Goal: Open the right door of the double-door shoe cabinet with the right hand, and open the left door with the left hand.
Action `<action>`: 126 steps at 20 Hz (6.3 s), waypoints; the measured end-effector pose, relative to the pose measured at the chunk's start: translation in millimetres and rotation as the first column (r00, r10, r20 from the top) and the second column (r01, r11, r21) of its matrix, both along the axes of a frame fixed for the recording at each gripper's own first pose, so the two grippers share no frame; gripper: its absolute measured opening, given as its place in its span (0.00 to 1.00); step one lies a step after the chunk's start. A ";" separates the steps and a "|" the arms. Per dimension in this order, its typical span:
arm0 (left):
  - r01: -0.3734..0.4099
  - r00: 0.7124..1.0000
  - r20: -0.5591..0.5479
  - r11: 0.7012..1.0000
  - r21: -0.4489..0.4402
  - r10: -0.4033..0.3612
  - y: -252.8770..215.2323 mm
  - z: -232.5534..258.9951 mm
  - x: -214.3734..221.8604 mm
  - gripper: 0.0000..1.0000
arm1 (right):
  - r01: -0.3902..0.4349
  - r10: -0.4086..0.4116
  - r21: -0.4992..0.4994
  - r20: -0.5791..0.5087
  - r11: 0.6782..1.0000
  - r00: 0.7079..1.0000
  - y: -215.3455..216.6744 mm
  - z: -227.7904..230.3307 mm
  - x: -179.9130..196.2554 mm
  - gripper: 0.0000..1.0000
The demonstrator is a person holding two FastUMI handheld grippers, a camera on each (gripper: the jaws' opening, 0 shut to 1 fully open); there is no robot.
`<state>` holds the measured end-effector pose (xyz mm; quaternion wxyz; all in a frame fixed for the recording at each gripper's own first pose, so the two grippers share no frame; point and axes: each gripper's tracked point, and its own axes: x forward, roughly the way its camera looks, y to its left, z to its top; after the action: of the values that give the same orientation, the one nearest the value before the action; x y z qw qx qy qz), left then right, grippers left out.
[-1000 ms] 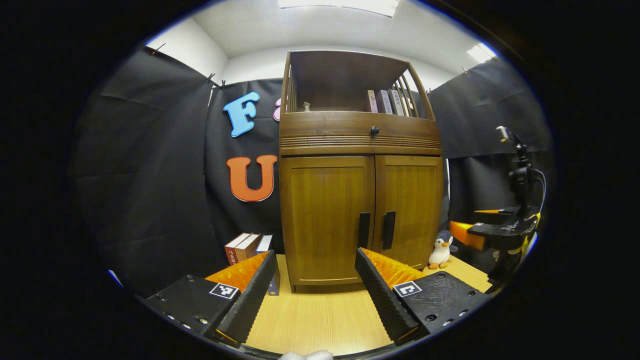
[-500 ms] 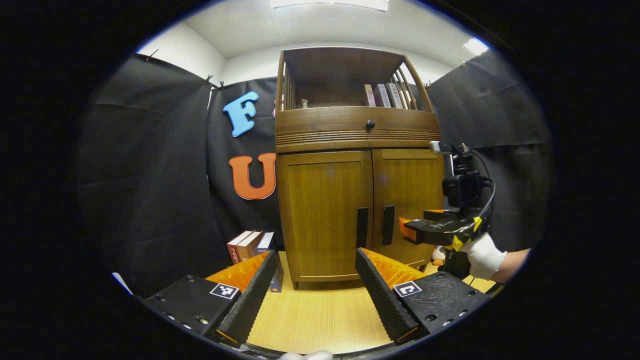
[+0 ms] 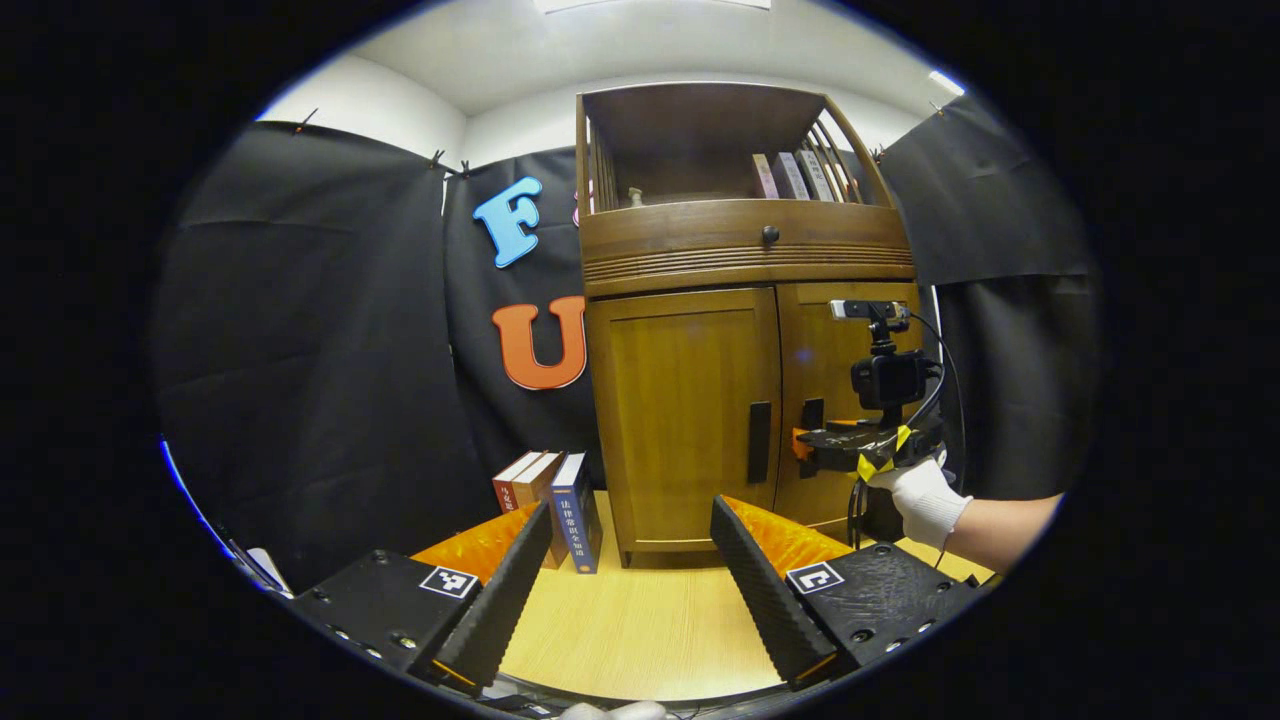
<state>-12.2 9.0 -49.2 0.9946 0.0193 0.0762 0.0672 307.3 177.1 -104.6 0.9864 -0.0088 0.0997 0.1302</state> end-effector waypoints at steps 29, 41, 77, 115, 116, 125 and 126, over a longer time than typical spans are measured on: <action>0.093 0.995 0.033 0.996 -0.015 -0.092 7.3 -5.4 -7.7 0.96 | -0.075 0.075 -0.008 -0.048 0.997 0.996 -63.2 -11.2 -106.4 0.31; 0.231 0.972 0.041 0.973 -0.024 -0.230 -34.3 -4.1 -2.8 1.00 | 0.064 -0.064 0.000 -0.051 0.998 0.997 -142.3 -13.9 -161.7 0.26; 0.048 0.999 0.009 0.997 -0.066 -0.048 -177.3 0.2 14.3 0.96 | -0.134 0.128 -0.048 -0.102 0.990 0.986 -334.6 -16.1 -167.3 0.05; 0.294 0.954 0.099 0.950 -0.104 -0.284 -86.5 -20.4 164.6 0.96 | 0.223 -0.219 -0.027 0.099 0.974 0.971 -158.0 78.1 -295.2 1.00; 0.297 0.953 0.103 0.949 -0.109 -0.286 -92.3 -24.3 177.7 0.96 | 0.232 -0.227 -0.036 0.093 0.972 0.969 -159.5 78.1 -293.7 1.00; 0.307 0.950 0.091 0.945 -0.110 -0.298 -133.6 -68.8 282.2 0.96 | 0.307 -0.305 -0.051 0.045 0.950 0.951 -183.4 73.8 -291.9 1.00; 0.307 0.951 0.084 0.944 -0.117 -0.299 -134.8 -72.4 288.2 0.97 | 0.313 -0.311 -0.056 0.039 0.948 0.950 -185.2 70.9 -292.1 1.00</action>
<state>276.0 -125.9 -121.6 0.9942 -0.0356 0.0441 -0.0911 15.2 -8.1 -33.7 0.9952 -0.0254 0.0891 -0.0305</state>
